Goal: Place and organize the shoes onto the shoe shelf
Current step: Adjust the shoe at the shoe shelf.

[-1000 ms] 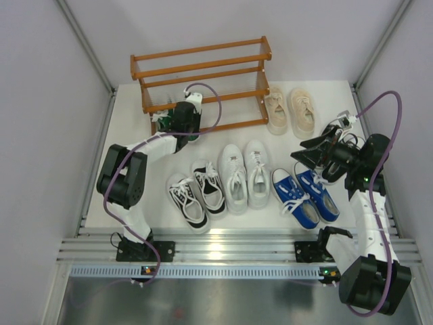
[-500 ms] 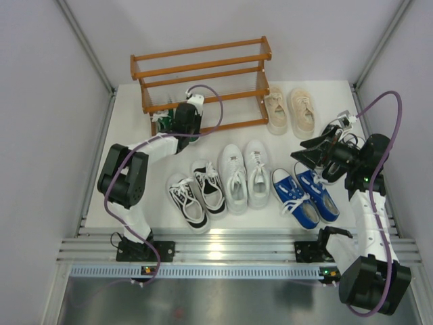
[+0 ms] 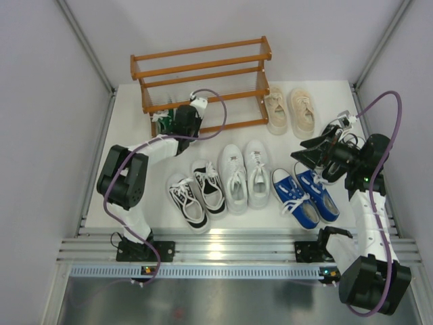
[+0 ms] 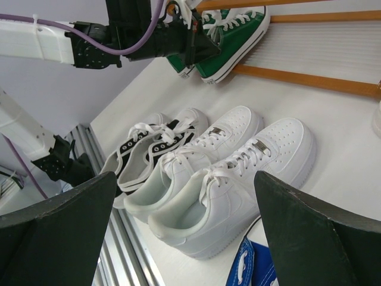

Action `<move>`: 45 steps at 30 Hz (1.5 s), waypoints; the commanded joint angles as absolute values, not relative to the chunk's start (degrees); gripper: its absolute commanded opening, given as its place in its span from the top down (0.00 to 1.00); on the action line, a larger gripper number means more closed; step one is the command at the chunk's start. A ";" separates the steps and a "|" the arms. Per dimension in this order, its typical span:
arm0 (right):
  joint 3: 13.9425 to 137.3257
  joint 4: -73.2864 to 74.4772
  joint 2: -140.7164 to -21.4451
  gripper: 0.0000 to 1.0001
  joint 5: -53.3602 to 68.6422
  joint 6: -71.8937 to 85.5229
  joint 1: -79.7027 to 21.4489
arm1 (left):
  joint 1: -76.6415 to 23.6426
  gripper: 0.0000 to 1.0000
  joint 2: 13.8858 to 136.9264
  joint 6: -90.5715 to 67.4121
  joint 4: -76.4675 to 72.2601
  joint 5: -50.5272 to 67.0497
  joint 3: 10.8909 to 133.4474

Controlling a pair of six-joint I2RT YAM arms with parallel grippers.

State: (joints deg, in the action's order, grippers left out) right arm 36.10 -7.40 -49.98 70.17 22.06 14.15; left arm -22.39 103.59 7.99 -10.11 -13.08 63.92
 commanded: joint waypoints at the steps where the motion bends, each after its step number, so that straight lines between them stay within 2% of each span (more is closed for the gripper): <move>1: 38.58 -9.58 -50.10 0.01 71.02 20.48 15.21 | -22.32 1.00 100.46 15.02 -11.87 -15.47 62.67; 26: 38.50 -9.58 -50.27 0.01 70.93 20.48 15.29 | -22.32 1.00 100.11 28.91 -13.27 -13.45 61.61; 35: 38.50 -9.58 -50.36 0.01 70.93 20.39 15.29 | -22.24 1.00 98.44 30.76 -14.23 -9.94 60.12; 45: 38.41 -9.58 -50.54 0.01 70.93 20.39 15.38 | -22.24 1.00 98.79 29.97 -16.87 -11.24 58.00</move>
